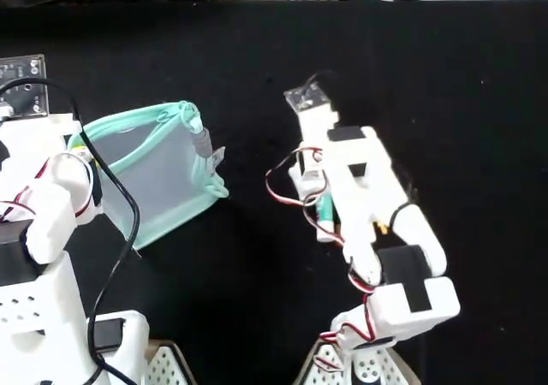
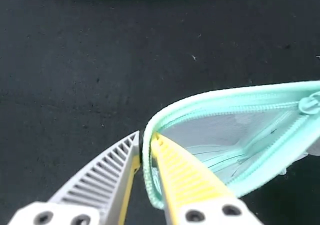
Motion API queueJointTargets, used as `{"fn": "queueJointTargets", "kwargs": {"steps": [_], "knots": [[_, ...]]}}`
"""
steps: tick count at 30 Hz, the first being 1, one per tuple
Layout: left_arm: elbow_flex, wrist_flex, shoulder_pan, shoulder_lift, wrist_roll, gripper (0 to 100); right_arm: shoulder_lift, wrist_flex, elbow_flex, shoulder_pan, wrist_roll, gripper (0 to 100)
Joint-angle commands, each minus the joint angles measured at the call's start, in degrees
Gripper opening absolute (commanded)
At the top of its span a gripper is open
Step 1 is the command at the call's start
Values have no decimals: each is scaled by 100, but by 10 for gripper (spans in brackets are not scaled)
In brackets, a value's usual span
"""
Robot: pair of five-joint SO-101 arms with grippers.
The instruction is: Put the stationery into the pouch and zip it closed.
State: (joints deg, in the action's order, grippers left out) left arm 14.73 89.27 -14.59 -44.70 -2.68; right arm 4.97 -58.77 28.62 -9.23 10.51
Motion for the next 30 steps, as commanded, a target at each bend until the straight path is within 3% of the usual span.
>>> {"fn": "queueJointTargets", "kwargs": {"steps": [1,11,17,26,30], "knots": [[523,35,-75,158,44,33,-22,-53,-189,-167,114,201],[523,35,-75,167,53,33,-22,624,-40,-220,149,201],[523,35,-75,167,53,33,198,229,-215,-202,149,109],[523,35,-75,167,44,33,1086,-105,-1033,-193,149,112],[523,35,-75,167,44,33,822,-211,-945,-193,149,12]]}}
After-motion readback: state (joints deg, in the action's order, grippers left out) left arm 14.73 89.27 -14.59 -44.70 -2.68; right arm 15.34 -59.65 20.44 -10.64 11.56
